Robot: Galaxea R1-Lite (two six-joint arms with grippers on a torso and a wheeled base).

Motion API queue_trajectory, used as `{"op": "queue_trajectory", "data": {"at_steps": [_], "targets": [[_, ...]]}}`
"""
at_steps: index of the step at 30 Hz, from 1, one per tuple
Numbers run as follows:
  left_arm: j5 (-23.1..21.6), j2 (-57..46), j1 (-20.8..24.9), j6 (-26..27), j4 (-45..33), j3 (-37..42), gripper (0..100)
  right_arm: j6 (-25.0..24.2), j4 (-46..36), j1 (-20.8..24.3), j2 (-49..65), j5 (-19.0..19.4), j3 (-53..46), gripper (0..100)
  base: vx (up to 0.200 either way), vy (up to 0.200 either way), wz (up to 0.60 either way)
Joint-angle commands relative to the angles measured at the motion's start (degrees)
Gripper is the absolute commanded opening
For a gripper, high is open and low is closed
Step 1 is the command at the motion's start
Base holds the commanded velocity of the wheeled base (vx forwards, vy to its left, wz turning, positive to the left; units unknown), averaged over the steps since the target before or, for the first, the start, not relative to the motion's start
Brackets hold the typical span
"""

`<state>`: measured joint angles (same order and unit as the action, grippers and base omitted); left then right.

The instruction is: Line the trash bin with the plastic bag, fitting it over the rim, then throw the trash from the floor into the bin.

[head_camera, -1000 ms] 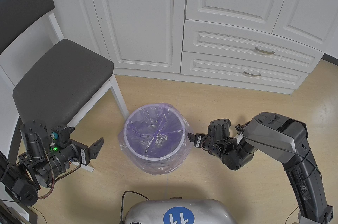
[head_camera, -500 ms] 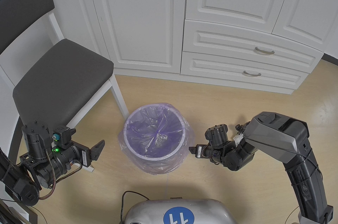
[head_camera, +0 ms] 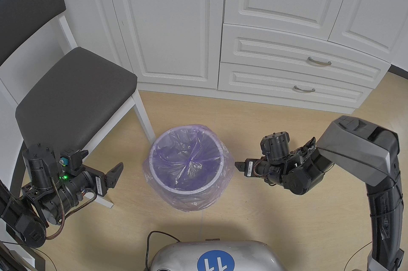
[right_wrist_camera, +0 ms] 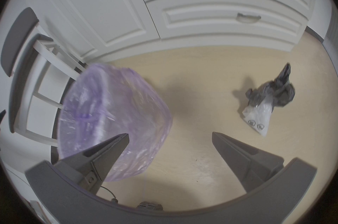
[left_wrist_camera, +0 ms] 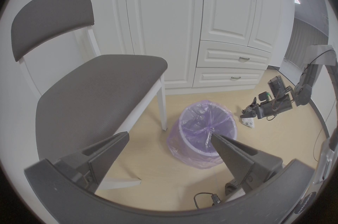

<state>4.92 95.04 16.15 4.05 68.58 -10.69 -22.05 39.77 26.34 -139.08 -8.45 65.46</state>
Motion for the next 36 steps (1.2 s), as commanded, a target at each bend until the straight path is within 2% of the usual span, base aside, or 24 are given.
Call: {"op": "queue_trajectory", "data": {"at_steps": [1,9,13,16,17,20,26,30,32,36], "targets": [[0.0,-1.3,-1.0,0.0,1.1,0.1,100,0.8,0.2,0.8,8.2,-0.1,-3.4,100,0.0,0.0,0.0],[0.1,-1.6,-0.6,0.3,1.2,0.4,100,0.7,1.7,6.4,12.2,-0.9,-7.2,100,0.0,0.0,0.0],[0.0,-1.6,-0.5,0.4,1.2,0.8,100,0.3,9.7,9.1,12.3,-0.8,-10.0,100,0.0,0.0,0.0],[0.1,-1.6,-0.3,0.5,1.2,0.8,100,0.5,11.7,11.4,11.6,-0.8,-11.1,100,0.0,0.0,0.0],[0.0,-1.6,-0.3,0.4,1.2,0.8,100,0.6,11.7,11.5,11.6,-0.8,-11.1,0,0.0,0.0,0.0],[0.1,-1.6,-0.3,0.5,1.2,0.8,100,1.7,9.5,14.0,9.4,-0.7,-7.2,0,0.0,0.0,0.0],[0.3,-1.6,0.5,0.8,1.2,1.2,100,9.9,-1.9,16.4,4.8,-1.0,3.7,0,0.0,0.0,0.0],[0.3,-1.6,0.7,0.8,1.2,1.3,100,12.3,-4.3,17.5,1.4,-1.0,10.3,0,0.0,0.0,0.0],[0.1,-1.5,0.8,0.7,1.2,1.4,100,13.8,-8.4,18.1,-0.8,-1.0,14.9,0,0.0,0.0,0.0],[0.1,-1.6,1.4,0.6,1.3,1.7,100,13.8,-12.3,18.4,-4.9,-1.1,20.8,0,0.0,0.0,0.0]]}}
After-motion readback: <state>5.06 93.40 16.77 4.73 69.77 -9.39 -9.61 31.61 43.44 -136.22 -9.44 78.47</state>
